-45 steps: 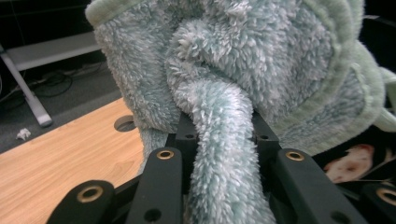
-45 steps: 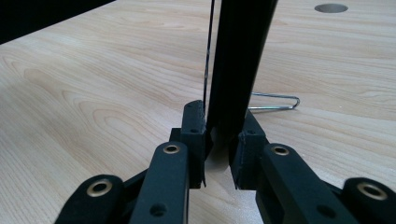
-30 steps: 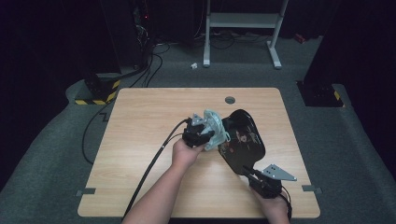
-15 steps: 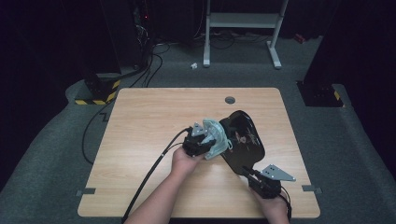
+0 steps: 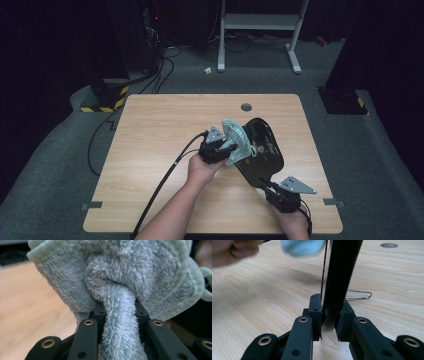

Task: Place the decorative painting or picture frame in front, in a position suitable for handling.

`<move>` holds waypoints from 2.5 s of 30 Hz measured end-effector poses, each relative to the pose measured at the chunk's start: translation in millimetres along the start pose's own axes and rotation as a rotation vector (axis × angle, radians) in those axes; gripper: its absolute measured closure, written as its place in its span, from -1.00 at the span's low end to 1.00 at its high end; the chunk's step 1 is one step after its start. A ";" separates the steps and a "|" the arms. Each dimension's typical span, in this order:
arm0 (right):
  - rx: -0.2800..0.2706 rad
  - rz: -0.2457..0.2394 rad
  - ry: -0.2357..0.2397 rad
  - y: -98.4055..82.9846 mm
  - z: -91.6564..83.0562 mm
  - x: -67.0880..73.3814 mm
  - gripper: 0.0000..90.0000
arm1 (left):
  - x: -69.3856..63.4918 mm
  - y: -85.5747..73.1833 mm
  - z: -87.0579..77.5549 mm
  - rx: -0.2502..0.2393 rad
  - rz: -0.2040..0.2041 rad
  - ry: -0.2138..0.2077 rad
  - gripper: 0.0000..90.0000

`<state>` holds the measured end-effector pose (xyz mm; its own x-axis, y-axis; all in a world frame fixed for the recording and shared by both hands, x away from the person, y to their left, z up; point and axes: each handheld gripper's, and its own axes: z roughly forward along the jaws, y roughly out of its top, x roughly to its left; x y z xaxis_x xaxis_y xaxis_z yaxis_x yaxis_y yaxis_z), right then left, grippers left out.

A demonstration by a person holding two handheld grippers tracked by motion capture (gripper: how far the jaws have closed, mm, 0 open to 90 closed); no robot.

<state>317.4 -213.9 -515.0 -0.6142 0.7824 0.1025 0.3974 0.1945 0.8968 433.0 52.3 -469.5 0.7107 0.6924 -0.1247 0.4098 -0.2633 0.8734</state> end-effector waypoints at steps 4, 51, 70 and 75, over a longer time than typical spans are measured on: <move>-0.003 0.004 -0.003 0.1 -0.2 -0.6 0.72 | 2.6 -22.5 12.2 0.084 0.003 0.004 0.60; -0.007 0.015 -0.006 -1.0 0.3 -1.4 0.73 | -24.9 -26.1 4.1 0.092 0.007 -0.046 0.60; -0.003 0.014 -0.011 -0.7 0.4 -1.2 0.70 | -24.8 -19.8 12.9 0.080 -0.005 -0.034 0.60; -0.003 0.016 -0.011 -0.6 0.5 -1.0 0.70 | -22.0 -44.3 24.5 0.164 0.005 -0.017 0.60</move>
<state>318.2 -214.5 -515.8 -0.6004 0.7918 0.1117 0.4049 0.1805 0.8964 413.2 32.3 -516.9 0.7220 0.6797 -0.1294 0.4927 -0.3739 0.7858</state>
